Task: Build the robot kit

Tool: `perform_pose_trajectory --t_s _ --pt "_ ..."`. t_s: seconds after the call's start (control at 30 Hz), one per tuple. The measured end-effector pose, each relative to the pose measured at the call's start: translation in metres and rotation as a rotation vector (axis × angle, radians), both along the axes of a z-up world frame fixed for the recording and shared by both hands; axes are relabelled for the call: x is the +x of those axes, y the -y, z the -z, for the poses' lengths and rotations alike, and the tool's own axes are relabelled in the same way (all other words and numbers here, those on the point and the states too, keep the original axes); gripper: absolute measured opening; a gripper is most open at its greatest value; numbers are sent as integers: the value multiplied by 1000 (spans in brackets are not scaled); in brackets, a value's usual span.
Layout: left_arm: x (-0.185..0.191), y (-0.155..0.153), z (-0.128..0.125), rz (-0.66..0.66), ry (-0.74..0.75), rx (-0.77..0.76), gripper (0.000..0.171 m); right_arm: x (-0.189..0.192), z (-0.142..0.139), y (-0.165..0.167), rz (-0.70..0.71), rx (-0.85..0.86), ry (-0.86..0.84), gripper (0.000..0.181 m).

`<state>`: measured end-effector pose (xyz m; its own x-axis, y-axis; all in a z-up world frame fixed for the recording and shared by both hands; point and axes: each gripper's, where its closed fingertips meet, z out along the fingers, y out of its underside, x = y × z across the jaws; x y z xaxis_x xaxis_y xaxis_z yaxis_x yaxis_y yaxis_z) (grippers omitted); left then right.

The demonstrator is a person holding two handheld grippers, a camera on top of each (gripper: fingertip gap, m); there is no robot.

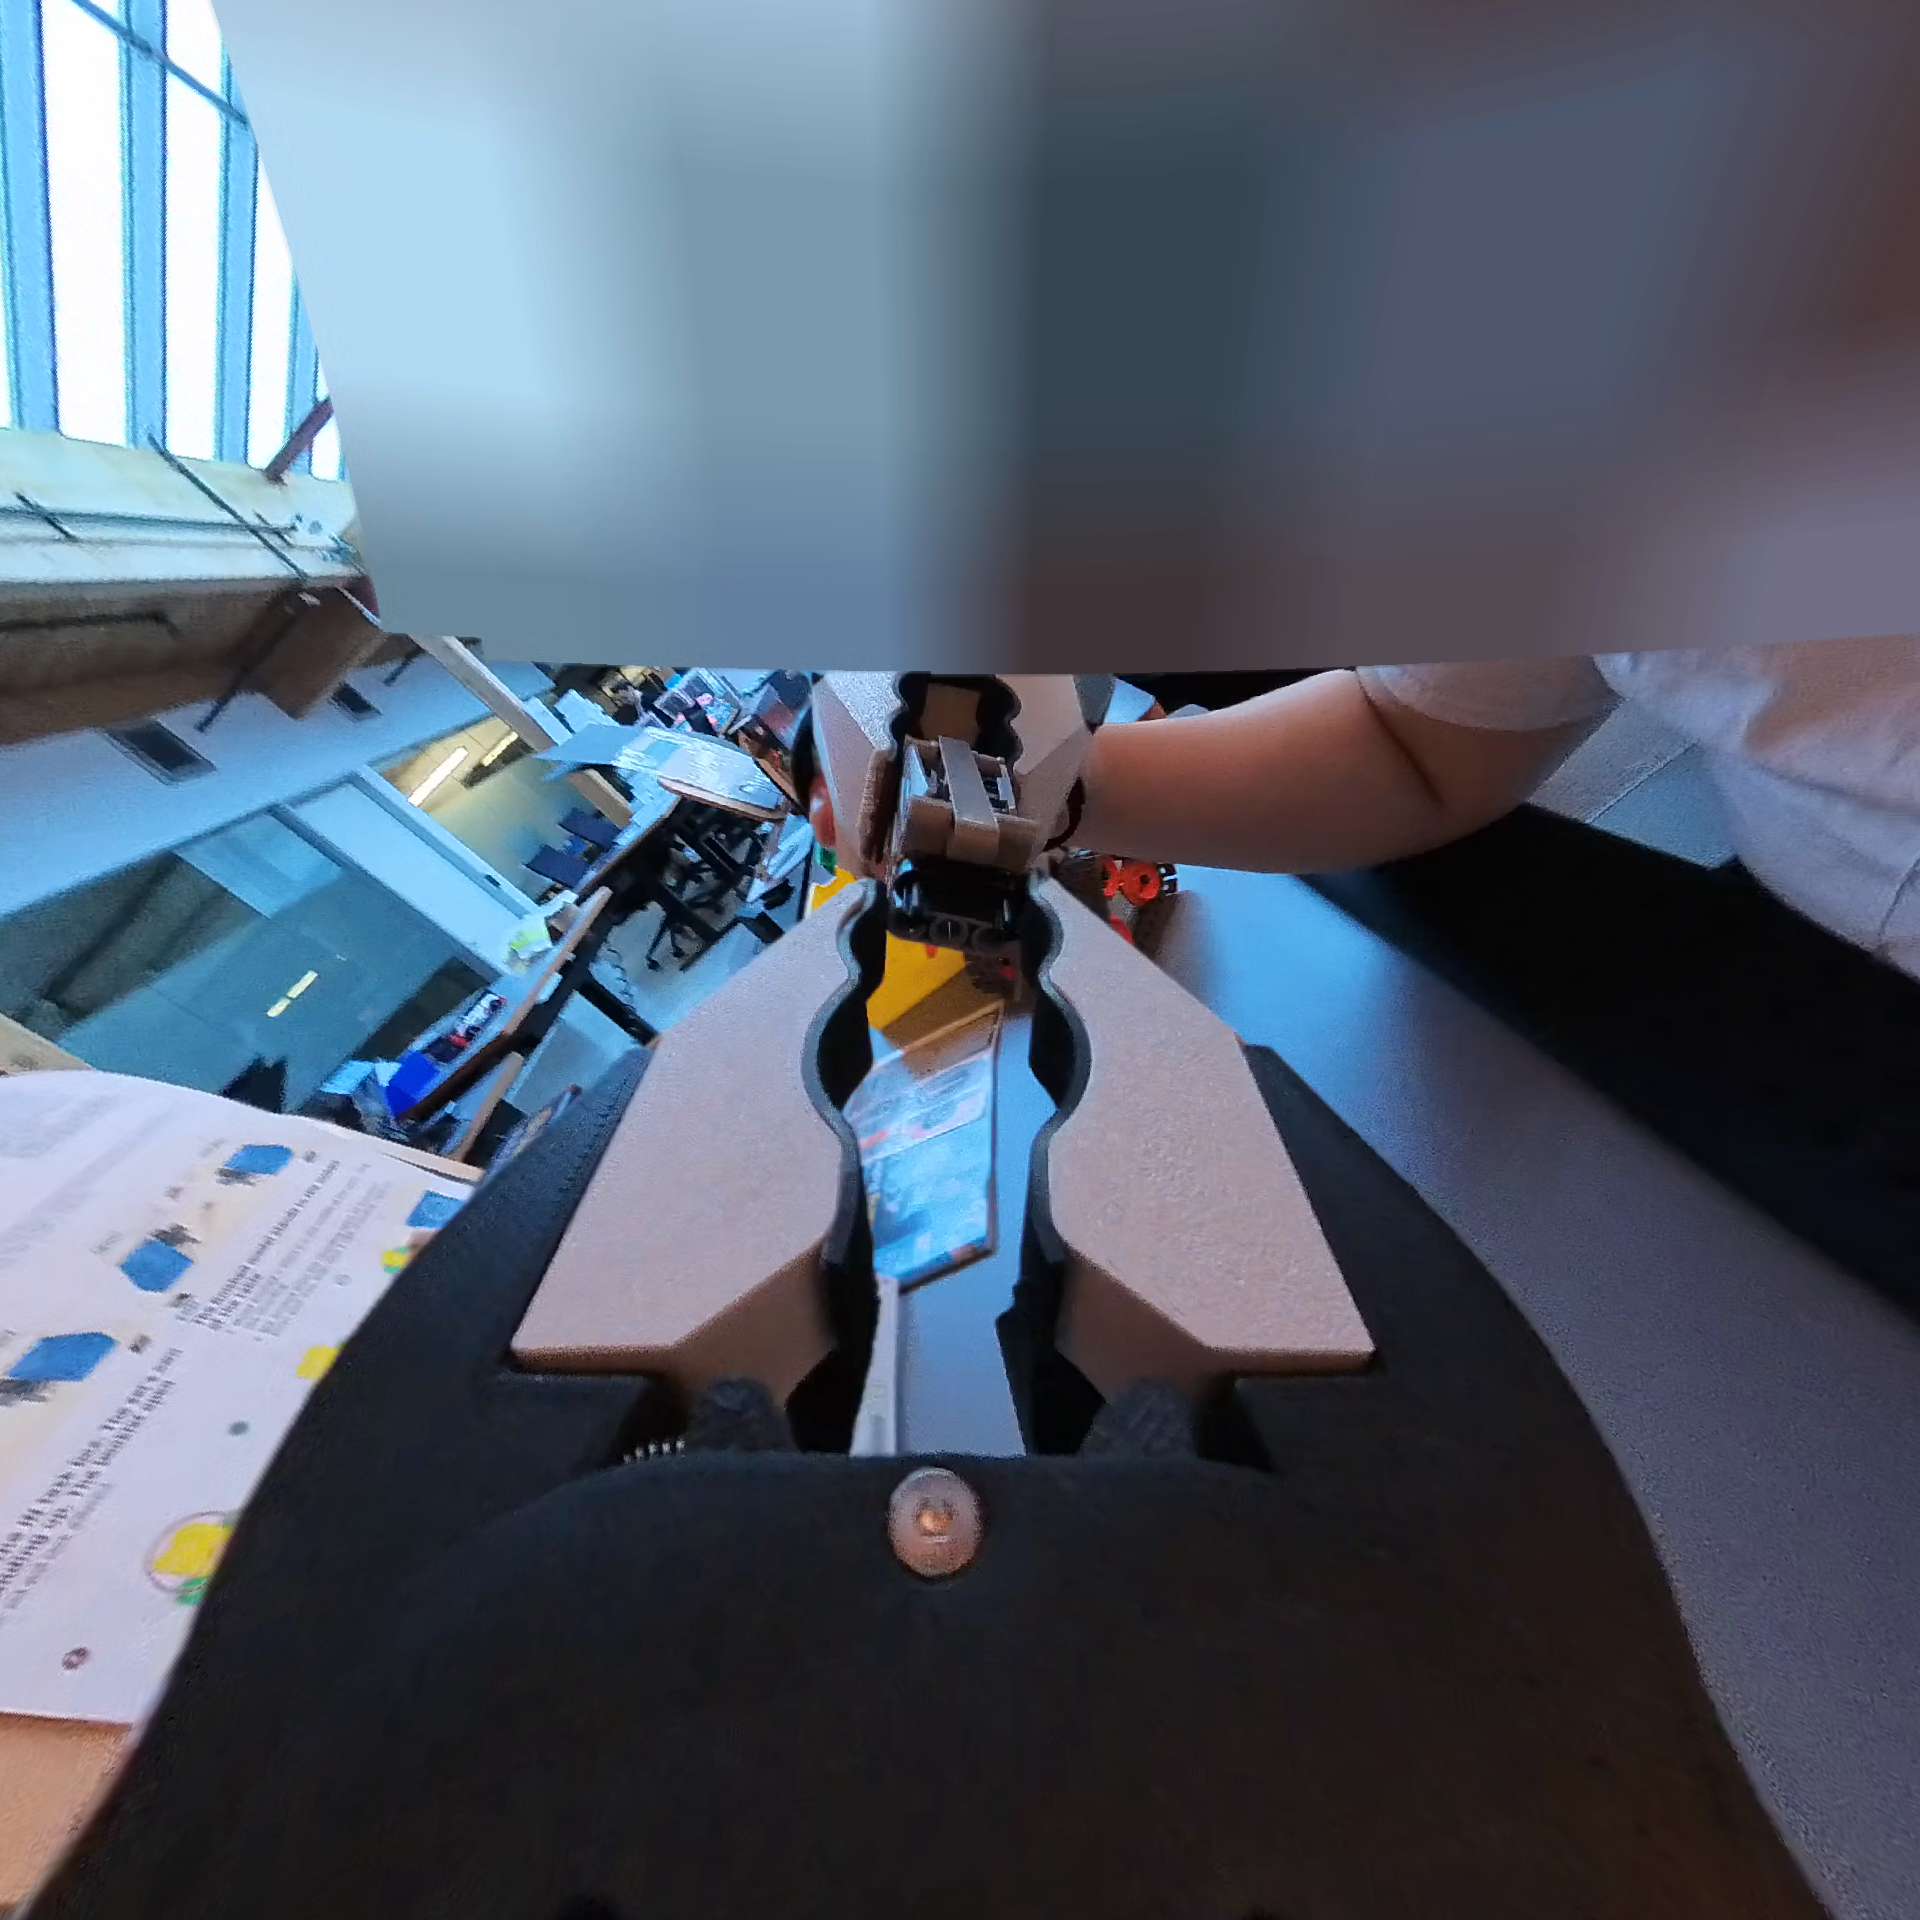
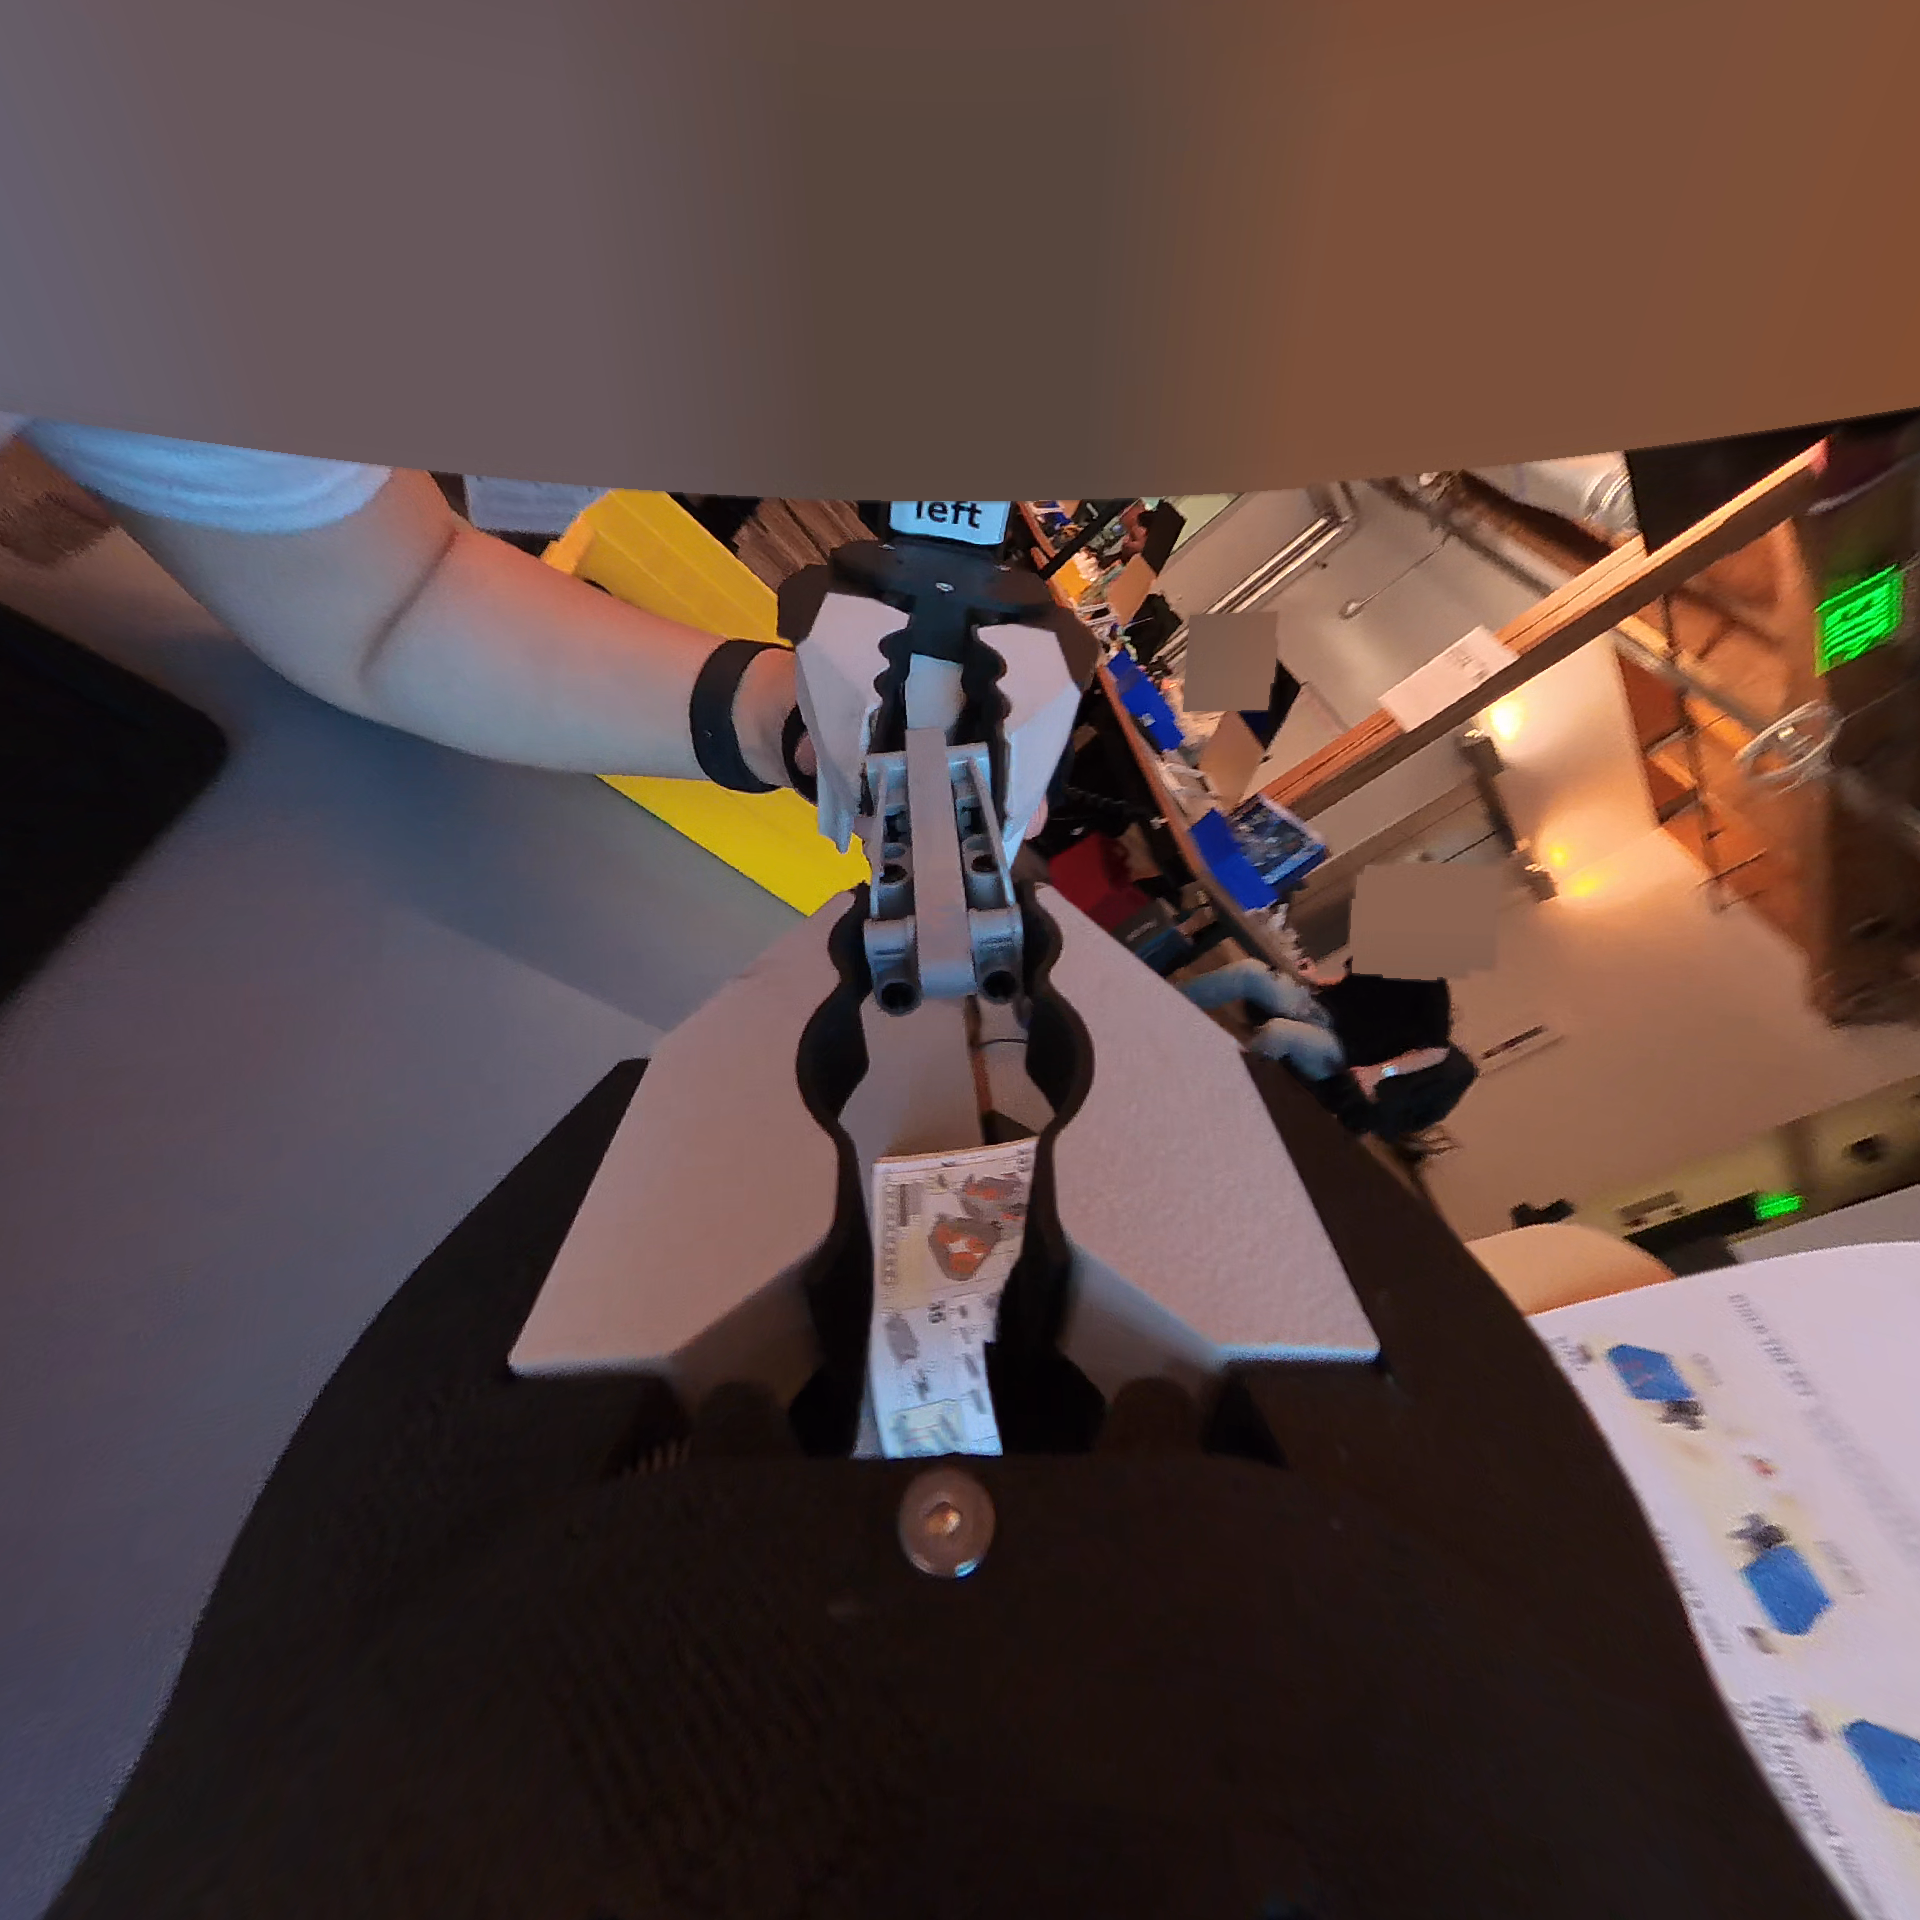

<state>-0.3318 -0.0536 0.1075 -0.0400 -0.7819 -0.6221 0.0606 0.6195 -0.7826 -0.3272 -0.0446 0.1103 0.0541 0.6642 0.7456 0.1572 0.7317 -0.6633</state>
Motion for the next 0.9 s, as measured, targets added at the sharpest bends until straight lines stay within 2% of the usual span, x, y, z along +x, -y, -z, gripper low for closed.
perform_pose_trajectory --t_s 0.1,0.33,0.9 --pt "-1 2 -1 1 17 25 23 -1 0 1 1 21 -6 26" --pt "-1 -2 1 22 15 -27 23 -1 -1 1 2 39 -23 26" --pt "-9 -15 8 102 39 -129 23 -11 2 -4 155 131 28 26"
